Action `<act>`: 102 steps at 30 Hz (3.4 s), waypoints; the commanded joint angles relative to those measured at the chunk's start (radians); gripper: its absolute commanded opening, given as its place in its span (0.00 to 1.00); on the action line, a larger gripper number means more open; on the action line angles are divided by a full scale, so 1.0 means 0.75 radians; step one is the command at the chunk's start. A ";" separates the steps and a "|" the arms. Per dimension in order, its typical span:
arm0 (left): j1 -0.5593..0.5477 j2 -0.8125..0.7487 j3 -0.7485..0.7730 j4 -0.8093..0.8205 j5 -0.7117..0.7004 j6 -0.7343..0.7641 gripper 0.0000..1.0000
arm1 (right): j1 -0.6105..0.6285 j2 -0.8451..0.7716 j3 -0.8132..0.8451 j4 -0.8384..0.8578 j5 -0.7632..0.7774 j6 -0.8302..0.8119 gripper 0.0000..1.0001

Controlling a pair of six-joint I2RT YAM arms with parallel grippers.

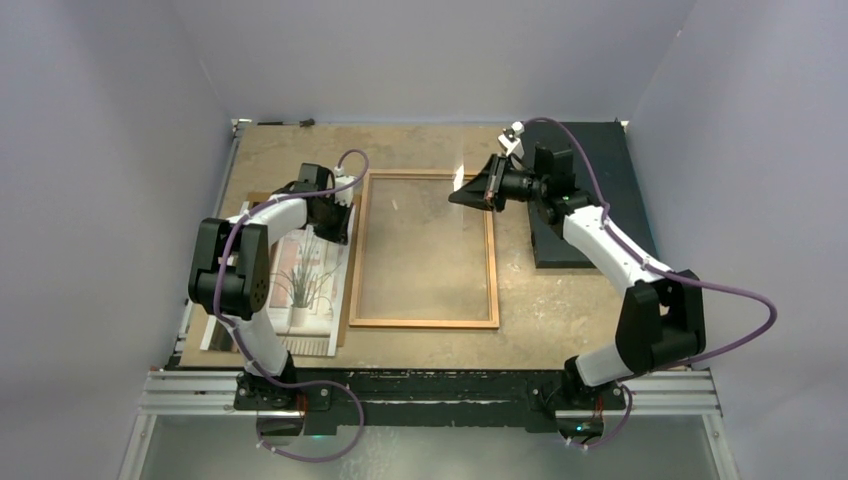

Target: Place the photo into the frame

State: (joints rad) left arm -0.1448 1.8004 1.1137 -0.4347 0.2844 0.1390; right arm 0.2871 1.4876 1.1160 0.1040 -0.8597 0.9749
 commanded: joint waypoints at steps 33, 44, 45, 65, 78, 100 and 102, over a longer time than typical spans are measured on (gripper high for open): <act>0.010 -0.099 -0.044 -0.024 0.017 -0.020 0.00 | -0.116 0.053 -0.136 0.111 -0.077 -0.087 0.00; -0.021 -0.107 -0.034 -0.046 0.032 -0.025 0.00 | -0.158 0.125 -0.101 0.105 -0.142 -0.155 0.00; -0.027 -0.103 -0.036 -0.041 0.029 -0.027 0.00 | -0.158 0.131 -0.101 0.110 -0.145 -0.155 0.00; -0.061 -0.039 -0.008 -0.018 0.015 -0.053 0.00 | -0.186 0.228 -0.020 0.076 -0.236 -0.252 0.00; -0.063 -0.042 -0.013 -0.012 0.005 -0.044 0.00 | -0.212 0.278 -0.008 0.142 -0.260 -0.228 0.00; -0.063 -0.034 -0.030 0.005 0.012 -0.040 0.00 | -0.213 0.316 -0.047 0.280 -0.230 -0.207 0.00; -0.064 -0.032 -0.036 0.012 0.014 -0.041 0.00 | -0.213 0.309 -0.068 0.301 -0.232 -0.191 0.00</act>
State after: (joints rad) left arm -0.1867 1.7691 1.0843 -0.4591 0.2840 0.1146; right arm 0.1307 1.7447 1.0706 0.2462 -1.0138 0.8146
